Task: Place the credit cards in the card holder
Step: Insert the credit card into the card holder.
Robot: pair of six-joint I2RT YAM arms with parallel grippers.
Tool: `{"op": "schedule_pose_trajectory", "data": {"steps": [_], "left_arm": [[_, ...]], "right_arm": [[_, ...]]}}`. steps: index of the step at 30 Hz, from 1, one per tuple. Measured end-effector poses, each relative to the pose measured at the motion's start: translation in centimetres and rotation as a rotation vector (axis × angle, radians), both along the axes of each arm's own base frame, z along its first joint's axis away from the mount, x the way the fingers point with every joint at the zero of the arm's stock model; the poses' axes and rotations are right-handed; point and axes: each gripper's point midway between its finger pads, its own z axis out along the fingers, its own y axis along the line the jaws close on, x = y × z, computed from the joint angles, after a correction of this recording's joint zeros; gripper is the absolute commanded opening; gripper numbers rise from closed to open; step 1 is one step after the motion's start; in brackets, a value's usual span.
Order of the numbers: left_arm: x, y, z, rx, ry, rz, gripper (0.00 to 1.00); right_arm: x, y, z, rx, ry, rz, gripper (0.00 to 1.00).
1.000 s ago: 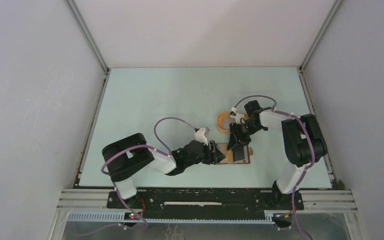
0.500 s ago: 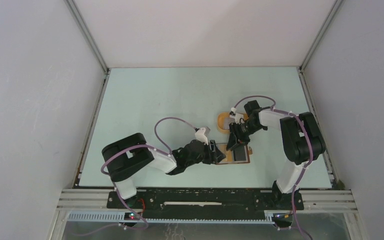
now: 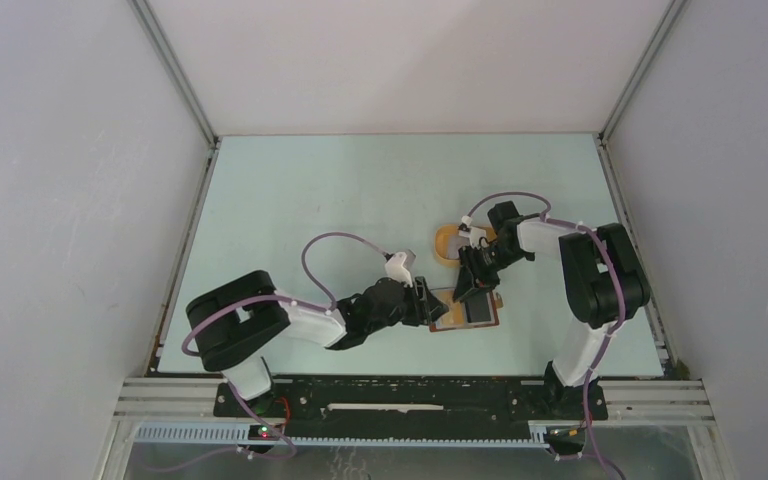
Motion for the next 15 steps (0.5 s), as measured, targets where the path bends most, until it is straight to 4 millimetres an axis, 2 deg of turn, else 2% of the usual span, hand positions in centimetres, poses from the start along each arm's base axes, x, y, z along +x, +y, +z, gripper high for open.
{"op": "schedule_pose_trajectory", "data": {"steps": [4, 7, 8, 12, 15], "left_arm": [[0.0, 0.1, 0.3, -0.006, -0.005, 0.004, 0.51], [0.0, 0.1, 0.4, -0.007, -0.005, 0.003, 0.50], [0.0, 0.1, 0.4, -0.009, -0.006, 0.003, 0.50], [-0.1, 0.2, 0.3, -0.016, -0.009, 0.001, 0.50], [-0.2, 0.1, 0.5, -0.024, -0.008, -0.002, 0.49]], "right_arm": [[0.1, -0.1, 0.4, -0.004, -0.023, 0.005, 0.44], [0.3, -0.3, 1.5, -0.003, -0.078, 0.019, 0.42], [0.4, -0.3, 2.0, 0.000, -0.103, 0.027, 0.40], [0.5, -0.3, 2.9, 0.006, -0.156, 0.052, 0.17], [0.2, -0.1, 2.6, -0.005, -0.152, 0.073, 0.11]]}}
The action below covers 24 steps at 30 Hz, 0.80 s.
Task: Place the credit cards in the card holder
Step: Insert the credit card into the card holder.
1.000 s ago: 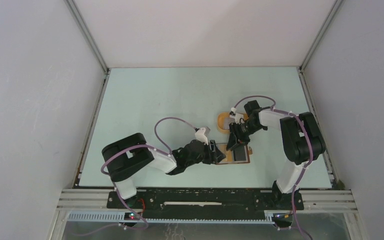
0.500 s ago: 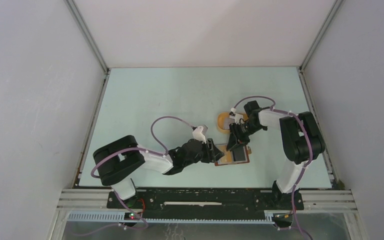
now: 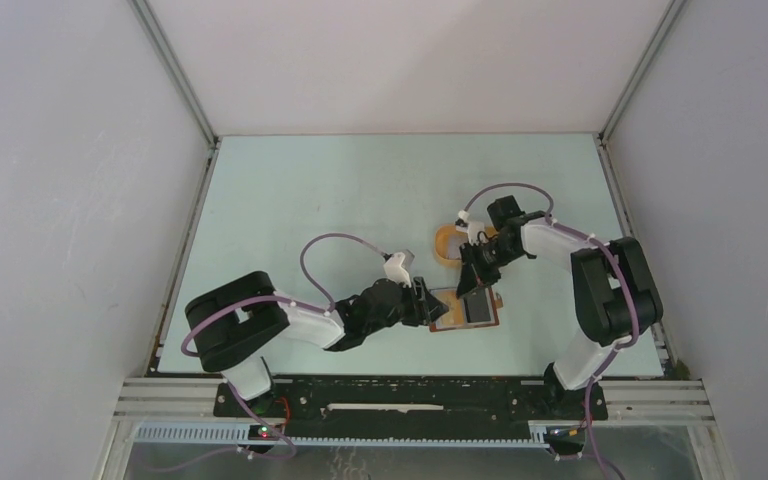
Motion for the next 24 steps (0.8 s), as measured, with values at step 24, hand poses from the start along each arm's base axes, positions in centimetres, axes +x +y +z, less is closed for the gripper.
{"op": "schedule_pose_trajectory", "data": {"steps": [24], "left_arm": [[-0.3, -0.5, -1.6, -0.007, 0.035, -0.015, 0.50]], "right_arm": [[-0.5, -0.4, -3.6, -0.154, 0.067, 0.027, 0.10]]}}
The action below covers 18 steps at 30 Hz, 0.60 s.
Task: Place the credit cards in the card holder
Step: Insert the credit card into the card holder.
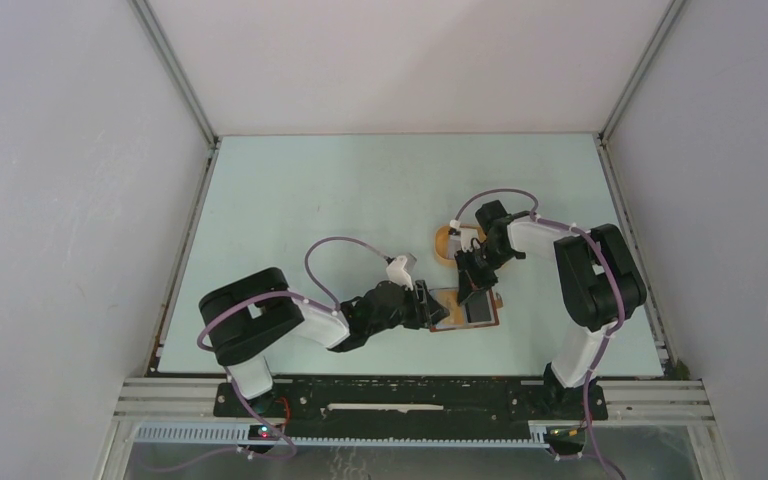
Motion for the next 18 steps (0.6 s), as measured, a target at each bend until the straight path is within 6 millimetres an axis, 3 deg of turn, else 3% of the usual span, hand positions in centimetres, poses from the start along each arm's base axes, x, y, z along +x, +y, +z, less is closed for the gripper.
{"op": "schedule_pose_trajectory", "data": {"steps": [18], "left_arm": [[-0.06, -0.34, -0.48, -0.020, 0.025, -0.007, 0.49]], "right_arm": [[-0.02, 0.01, -0.02, -0.003, 0.003, 0.001, 0.11]]}}
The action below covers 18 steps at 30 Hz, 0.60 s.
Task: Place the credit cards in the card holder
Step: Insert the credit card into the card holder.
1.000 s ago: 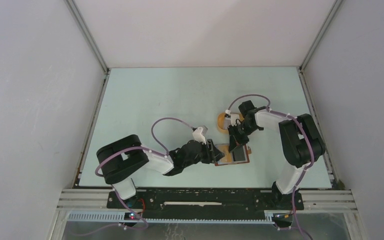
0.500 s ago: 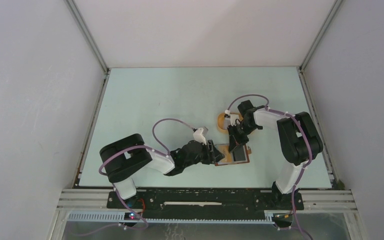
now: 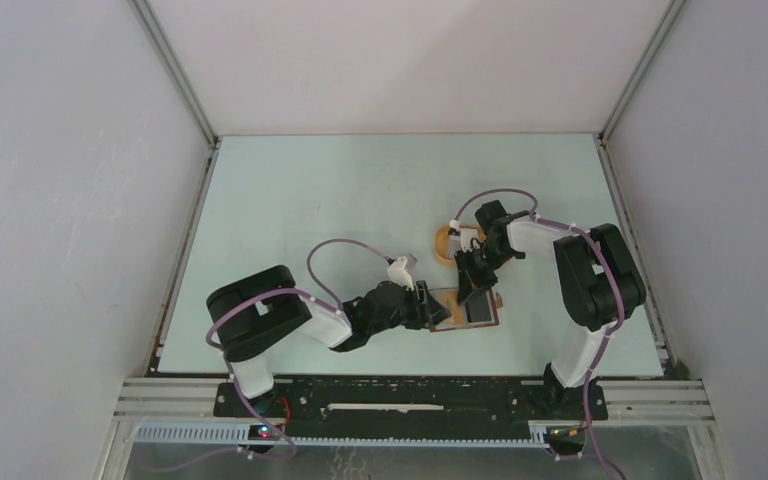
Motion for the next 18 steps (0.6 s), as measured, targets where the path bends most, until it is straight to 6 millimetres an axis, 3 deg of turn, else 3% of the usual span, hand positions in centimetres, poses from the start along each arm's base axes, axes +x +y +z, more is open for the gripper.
{"op": "schedule_pose_trajectory", "data": {"steps": [7, 13, 18], "left_arm": [[-0.1, -0.3, 0.1, -0.023, 0.011, -0.005, 0.49], [-0.2, -0.5, 0.3, -0.034, 0.011, -0.014, 0.49], [0.0, -1.2, 0.9, -0.053, 0.005, -0.023, 0.49]], "right_arm": [[0.0, 0.1, 0.1, 0.006, 0.002, 0.002, 0.18], [-0.2, 0.2, 0.6, 0.023, -0.003, 0.018, 0.37], [0.2, 0.0, 2.5, 0.050, -0.073, 0.038, 0.39]]}}
